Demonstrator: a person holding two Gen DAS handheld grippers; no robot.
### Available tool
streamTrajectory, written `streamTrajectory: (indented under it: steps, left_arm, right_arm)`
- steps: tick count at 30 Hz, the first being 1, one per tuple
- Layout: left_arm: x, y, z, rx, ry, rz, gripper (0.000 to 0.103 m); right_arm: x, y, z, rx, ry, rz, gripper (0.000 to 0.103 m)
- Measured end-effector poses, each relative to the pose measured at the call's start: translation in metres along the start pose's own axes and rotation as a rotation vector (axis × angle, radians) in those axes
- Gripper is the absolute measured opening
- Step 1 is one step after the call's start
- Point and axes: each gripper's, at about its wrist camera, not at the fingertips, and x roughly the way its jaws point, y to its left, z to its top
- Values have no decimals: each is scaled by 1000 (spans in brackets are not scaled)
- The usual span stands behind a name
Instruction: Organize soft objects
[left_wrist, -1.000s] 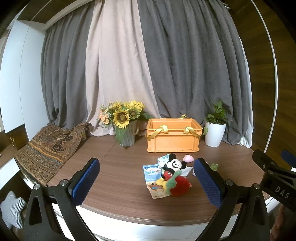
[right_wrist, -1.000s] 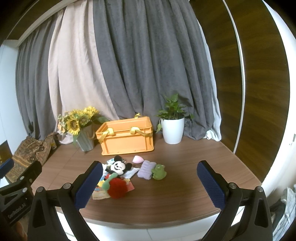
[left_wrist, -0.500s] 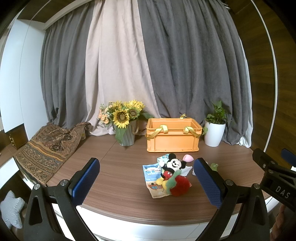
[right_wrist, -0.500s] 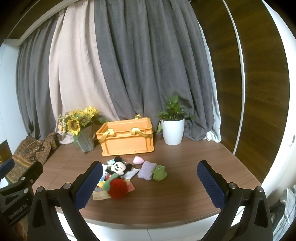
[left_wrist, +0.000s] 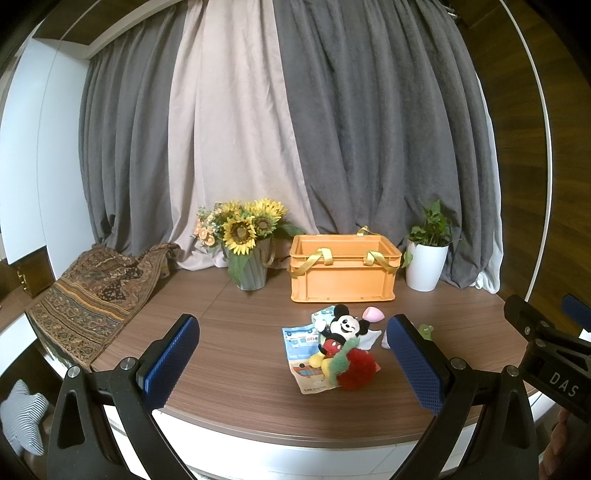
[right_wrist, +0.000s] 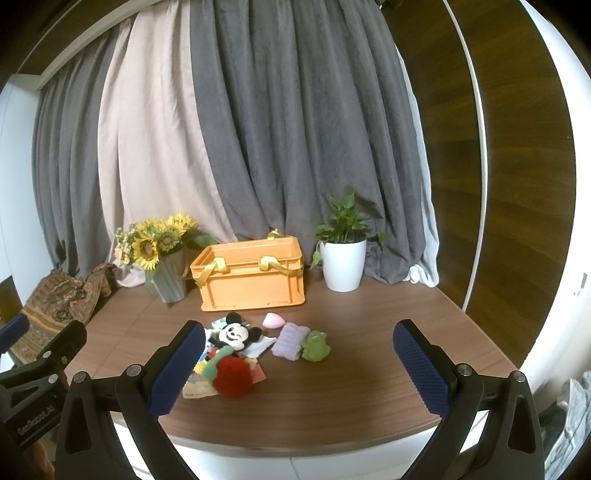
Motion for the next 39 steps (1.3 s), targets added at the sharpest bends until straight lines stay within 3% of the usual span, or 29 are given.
streamTrajectory:
  steps: [18, 21, 27, 39]
  left_arm:
    - [1, 1, -1, -6, 2, -2, 103]
    - [6, -4, -5, -14, 30, -29, 103]
    - [34, -14, -13, -23, 108, -41, 103]
    - [116, -28, -15, -11, 156, -71, 103]
  right_arm:
    - [2, 0, -1, -3, -1, -2, 103]
    - [8, -5, 2, 2, 12, 1, 103]
    - [35, -19, -1, 20, 54, 5, 103]
    - [118, -16, -8, -2, 132, 8, 103]
